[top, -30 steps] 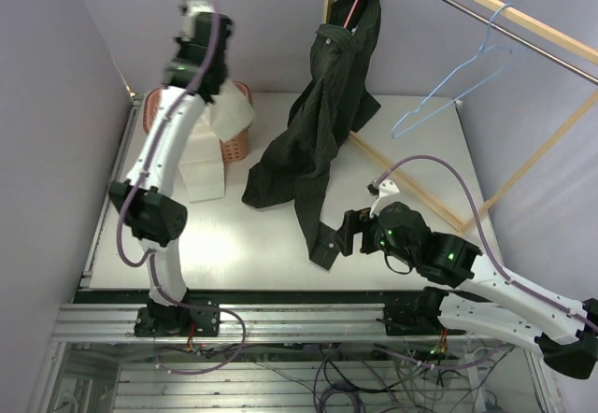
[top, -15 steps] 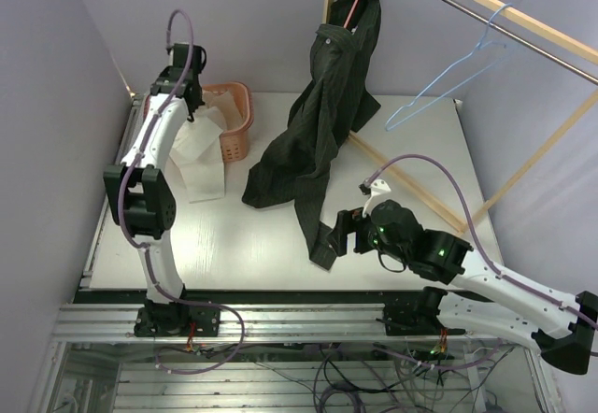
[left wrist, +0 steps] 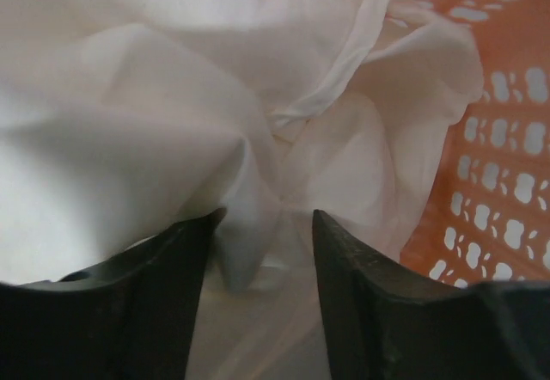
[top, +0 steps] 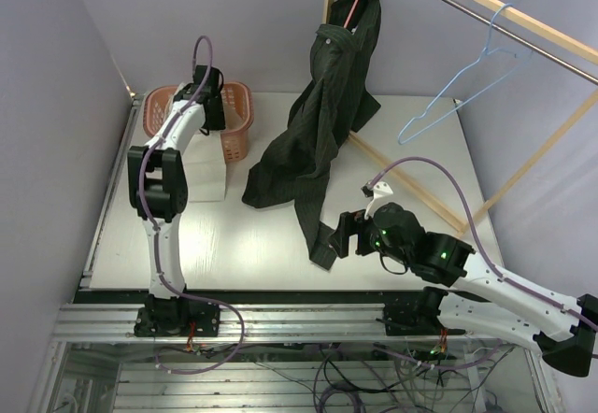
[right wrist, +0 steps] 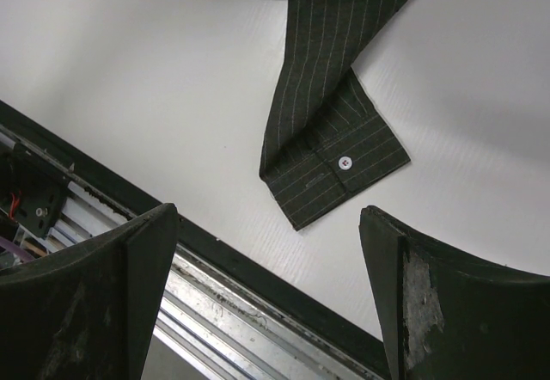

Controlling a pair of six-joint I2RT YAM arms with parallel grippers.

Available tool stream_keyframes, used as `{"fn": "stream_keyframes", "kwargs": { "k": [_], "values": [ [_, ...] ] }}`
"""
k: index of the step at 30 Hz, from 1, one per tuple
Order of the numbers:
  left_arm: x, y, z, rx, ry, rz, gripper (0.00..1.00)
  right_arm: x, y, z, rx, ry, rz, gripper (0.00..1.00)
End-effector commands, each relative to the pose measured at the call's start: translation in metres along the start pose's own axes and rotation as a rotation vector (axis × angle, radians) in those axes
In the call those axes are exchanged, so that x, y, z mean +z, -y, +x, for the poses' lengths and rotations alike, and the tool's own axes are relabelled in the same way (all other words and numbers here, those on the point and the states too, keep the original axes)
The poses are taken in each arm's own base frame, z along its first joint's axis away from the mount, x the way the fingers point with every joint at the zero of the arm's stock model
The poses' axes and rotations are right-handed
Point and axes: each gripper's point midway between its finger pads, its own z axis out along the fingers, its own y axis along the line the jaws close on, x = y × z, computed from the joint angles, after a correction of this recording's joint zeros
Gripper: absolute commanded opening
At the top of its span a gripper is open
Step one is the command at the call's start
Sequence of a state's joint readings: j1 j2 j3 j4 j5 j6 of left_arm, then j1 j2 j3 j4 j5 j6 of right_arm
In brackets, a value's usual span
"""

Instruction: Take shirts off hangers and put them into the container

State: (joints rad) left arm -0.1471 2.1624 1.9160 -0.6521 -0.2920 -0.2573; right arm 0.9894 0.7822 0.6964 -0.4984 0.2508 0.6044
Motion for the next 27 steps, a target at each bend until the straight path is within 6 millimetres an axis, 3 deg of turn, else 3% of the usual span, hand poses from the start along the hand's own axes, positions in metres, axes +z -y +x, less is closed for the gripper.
{"fn": "stream_keyframes", "kwargs": {
  "k": [1,4,6,7,9,12,14,17,18,21,24,27],
  "values": [
    [-0.006,0.01,-0.002,0.01,0.002,0.048,0.64,0.0,0.001,-0.001,0.009,0.012,0.004,0.86],
    [-0.028,0.009,-0.025,-0.009,0.051,0.059,0.67,-0.001,0.001,-0.002,0.008,0.016,0.003,0.86],
    [-0.053,0.008,-0.048,-0.038,0.122,0.074,0.8,-0.001,0.0,-0.003,0.008,0.017,0.0,0.86],
    [-0.069,0.007,-0.061,-0.053,0.165,0.09,0.9,0.0,0.0,-0.002,0.009,0.015,-0.001,0.86],
    [-0.106,0.003,-0.086,-0.08,0.253,0.121,0.99,0.002,-0.001,-0.001,0.01,0.012,-0.006,0.86],
    [-0.166,-0.007,-0.11,-0.109,0.366,0.166,0.99,0.003,-0.004,0.0,0.01,0.004,-0.015,0.86],
    [-0.212,-0.015,-0.113,-0.122,0.431,0.211,0.99,0.003,-0.004,0.0,0.009,-0.001,-0.013,0.86],
    [-0.253,-0.019,-0.081,-0.106,0.434,0.304,1.0,0.001,-0.003,-0.001,0.007,0.004,-0.009,0.86],
    [-0.258,-0.019,-0.063,-0.106,0.413,0.327,0.92,0.0,-0.002,-0.002,0.006,0.008,-0.009,0.86],
    [-0.25,-0.018,0.004,-0.122,0.294,0.377,0.69,-0.004,-0.003,-0.006,0.001,0.021,-0.016,0.86],
    [-0.224,-0.017,0.064,-0.159,0.197,0.386,0.7,-0.004,-0.003,-0.007,-0.01,0.023,-0.019,0.86],
    [-0.213,-0.019,0.091,-0.187,0.173,0.383,0.75,-0.004,-0.002,-0.004,-0.014,0.012,-0.014,0.86]
  ]
}}
